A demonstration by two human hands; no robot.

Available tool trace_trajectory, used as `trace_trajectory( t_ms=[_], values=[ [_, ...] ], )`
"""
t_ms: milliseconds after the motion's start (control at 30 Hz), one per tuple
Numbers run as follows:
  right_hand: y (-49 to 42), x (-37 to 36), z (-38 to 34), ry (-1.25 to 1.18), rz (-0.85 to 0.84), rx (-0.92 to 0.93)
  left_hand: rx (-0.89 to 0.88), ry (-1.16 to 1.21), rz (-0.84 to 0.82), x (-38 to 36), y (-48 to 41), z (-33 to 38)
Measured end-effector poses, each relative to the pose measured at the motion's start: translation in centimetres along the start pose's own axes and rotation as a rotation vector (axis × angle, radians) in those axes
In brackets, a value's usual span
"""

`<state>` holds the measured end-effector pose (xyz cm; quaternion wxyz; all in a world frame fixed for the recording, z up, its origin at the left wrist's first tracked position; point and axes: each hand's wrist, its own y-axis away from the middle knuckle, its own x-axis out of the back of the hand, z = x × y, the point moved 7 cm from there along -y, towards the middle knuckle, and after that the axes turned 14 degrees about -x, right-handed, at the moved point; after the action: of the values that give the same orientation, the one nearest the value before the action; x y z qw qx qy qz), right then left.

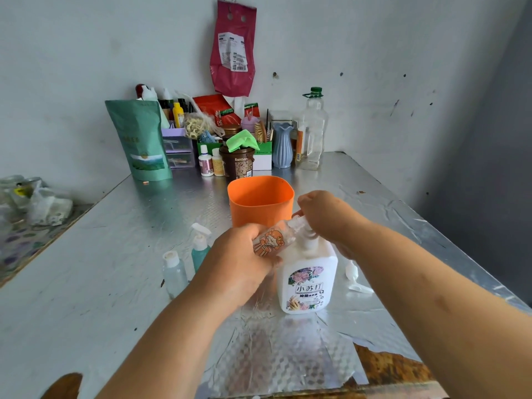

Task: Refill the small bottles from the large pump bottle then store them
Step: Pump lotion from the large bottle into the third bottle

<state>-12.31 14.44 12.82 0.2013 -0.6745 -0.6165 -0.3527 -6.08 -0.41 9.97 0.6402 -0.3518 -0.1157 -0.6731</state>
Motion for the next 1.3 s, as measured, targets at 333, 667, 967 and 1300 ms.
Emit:
trace_trajectory(
  t_ms=[333,667,967,1300],
  values=[
    [-0.3,0.3,-0.1,0.021,0.009,-0.005,-0.009,-0.01,-0.008,0.1,0.1,0.4],
    [-0.1,-0.5,0.4,-0.003,0.022,0.016,0.013,-0.016,-0.014,-0.2,-0.1,-0.2],
    [0.1,0.4,-0.1,0.019,0.004,0.014,-0.009,-0.032,0.003,0.3,0.2,0.8],
    [-0.1,0.2,-0.1,0.049,0.004,0.018,-0.022,-0.027,-0.003,0.3,0.1,0.7]
  ],
)
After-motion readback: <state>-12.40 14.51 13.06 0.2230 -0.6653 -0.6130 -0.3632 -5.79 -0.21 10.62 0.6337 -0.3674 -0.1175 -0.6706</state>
